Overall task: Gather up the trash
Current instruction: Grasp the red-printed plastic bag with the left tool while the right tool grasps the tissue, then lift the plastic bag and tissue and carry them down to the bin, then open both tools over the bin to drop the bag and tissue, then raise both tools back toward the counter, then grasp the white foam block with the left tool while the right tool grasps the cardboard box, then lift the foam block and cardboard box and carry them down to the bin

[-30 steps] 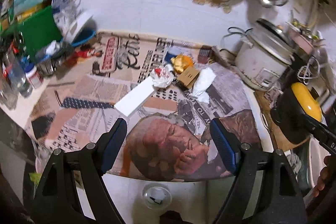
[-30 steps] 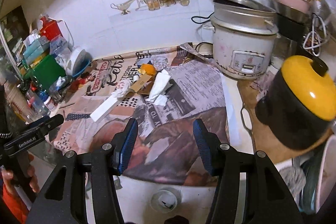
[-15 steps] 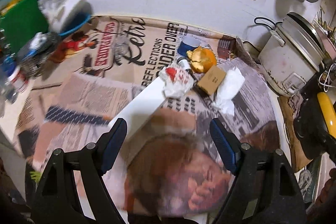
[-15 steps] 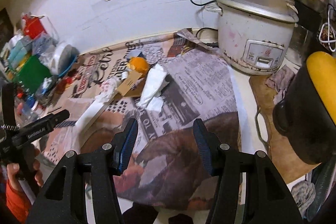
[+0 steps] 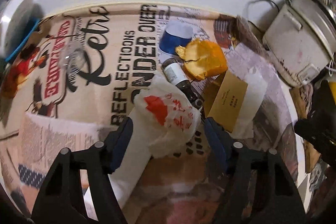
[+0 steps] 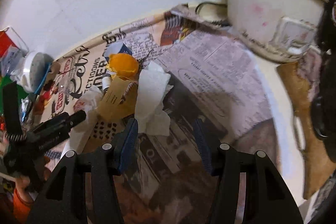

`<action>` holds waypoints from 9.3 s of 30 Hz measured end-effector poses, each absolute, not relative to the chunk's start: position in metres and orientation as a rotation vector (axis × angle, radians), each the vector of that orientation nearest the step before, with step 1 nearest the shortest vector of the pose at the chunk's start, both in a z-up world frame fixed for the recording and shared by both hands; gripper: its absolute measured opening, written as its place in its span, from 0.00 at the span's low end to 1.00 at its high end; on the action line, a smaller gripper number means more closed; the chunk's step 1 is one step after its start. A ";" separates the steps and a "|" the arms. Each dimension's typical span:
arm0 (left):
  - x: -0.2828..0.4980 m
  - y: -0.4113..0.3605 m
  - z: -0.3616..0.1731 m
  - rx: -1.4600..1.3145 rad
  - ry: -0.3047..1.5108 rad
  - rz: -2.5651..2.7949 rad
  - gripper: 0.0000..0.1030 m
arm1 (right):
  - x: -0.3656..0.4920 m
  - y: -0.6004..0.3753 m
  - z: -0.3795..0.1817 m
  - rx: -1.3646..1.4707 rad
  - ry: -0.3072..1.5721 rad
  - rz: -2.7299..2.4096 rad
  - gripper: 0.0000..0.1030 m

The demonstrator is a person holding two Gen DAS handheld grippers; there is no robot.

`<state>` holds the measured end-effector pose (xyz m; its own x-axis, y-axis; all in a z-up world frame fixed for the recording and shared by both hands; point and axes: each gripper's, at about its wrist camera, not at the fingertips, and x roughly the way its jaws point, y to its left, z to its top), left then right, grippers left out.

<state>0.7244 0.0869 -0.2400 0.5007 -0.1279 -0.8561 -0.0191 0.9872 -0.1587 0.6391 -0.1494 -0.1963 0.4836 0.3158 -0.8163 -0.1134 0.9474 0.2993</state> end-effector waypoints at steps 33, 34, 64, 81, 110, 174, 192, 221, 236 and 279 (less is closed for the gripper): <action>0.687 0.088 -0.192 -0.229 0.902 -0.078 0.12 | 0.658 -0.153 -0.206 0.277 1.003 0.337 0.07; 0.681 0.085 -0.187 -0.231 0.890 -0.073 0.12 | 0.652 -0.160 -0.201 0.276 0.990 0.338 0.07; 0.432 0.047 -0.120 -0.197 0.729 -0.063 0.12 | 0.434 -0.171 -0.126 0.234 0.795 0.484 0.07; 0.305 0.094 -0.192 -0.144 0.921 -0.154 0.12 | 0.310 -0.114 -0.197 0.299 0.946 0.426 0.07; 0.328 0.036 -0.490 -0.285 1.195 -0.106 0.12 | 0.330 -0.155 -0.475 0.191 1.250 0.381 0.07; 0.297 0.064 -0.236 -0.184 0.927 -0.117 0.46 | 0.291 -0.151 -0.242 0.077 0.998 0.391 0.38; 0.281 0.103 -0.086 -0.113 0.650 -0.123 0.86 | 0.257 -0.140 -0.098 0.090 0.695 0.245 0.61; 0.518 0.095 -0.170 -0.188 0.910 0.208 0.87 | 0.477 -0.189 -0.127 0.013 0.828 0.422 0.67; 0.625 0.143 -0.268 -0.062 1.122 0.059 0.86 | 0.579 -0.136 -0.180 0.060 0.997 0.298 0.67; 0.566 0.045 -0.183 -0.189 0.880 0.034 0.49 | 0.570 -0.185 -0.159 0.143 0.877 0.390 0.05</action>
<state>0.5663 0.0445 -0.1834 0.6377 -0.0484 -0.7688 -0.1074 0.9827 -0.1509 0.5703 -0.1855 -0.1592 0.5741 0.3898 -0.7201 -0.2739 0.9202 0.2797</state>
